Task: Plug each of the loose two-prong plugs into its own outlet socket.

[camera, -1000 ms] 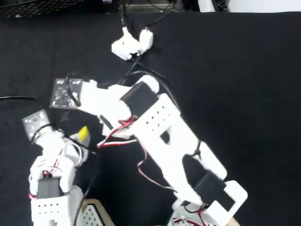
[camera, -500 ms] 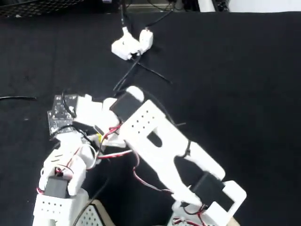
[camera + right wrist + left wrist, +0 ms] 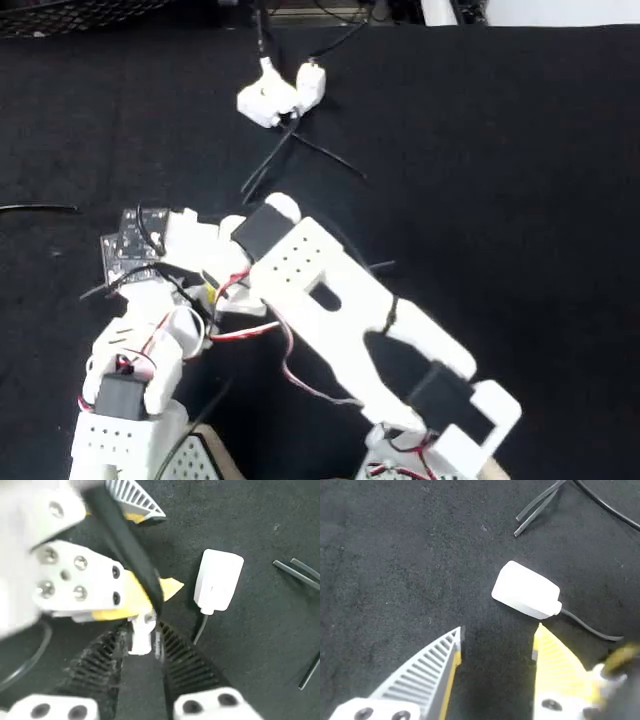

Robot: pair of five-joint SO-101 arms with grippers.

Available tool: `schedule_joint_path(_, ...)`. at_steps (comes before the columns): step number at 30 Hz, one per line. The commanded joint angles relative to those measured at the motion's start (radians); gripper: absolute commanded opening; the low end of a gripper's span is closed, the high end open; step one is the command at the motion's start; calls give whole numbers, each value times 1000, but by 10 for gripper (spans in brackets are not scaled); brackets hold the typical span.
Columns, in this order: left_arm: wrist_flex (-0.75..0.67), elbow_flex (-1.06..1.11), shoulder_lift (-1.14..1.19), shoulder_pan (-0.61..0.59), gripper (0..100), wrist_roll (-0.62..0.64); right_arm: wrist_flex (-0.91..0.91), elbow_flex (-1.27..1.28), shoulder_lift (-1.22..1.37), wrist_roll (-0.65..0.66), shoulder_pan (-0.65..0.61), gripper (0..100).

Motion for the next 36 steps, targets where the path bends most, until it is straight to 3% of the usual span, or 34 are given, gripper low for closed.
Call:
schedule_joint_path(1,-17,-13,-9,-45,234,6,-21,-8,42,-9,-8,12)
schedule_joint_path(13,-17,-8,-9,-53,234,6,-8,-47,67,-9,8,12)
schedule_joint_path(23,-18,-8,-9,-48,234,6,216,-317,67,0,64,12)
schedule_joint_path(31,-18,-7,-9,-50,234,6,290,-446,67,0,71,12)
schedule_joint_path(36,-14,-7,-9,-48,234,6,279,-510,67,-5,176,12)
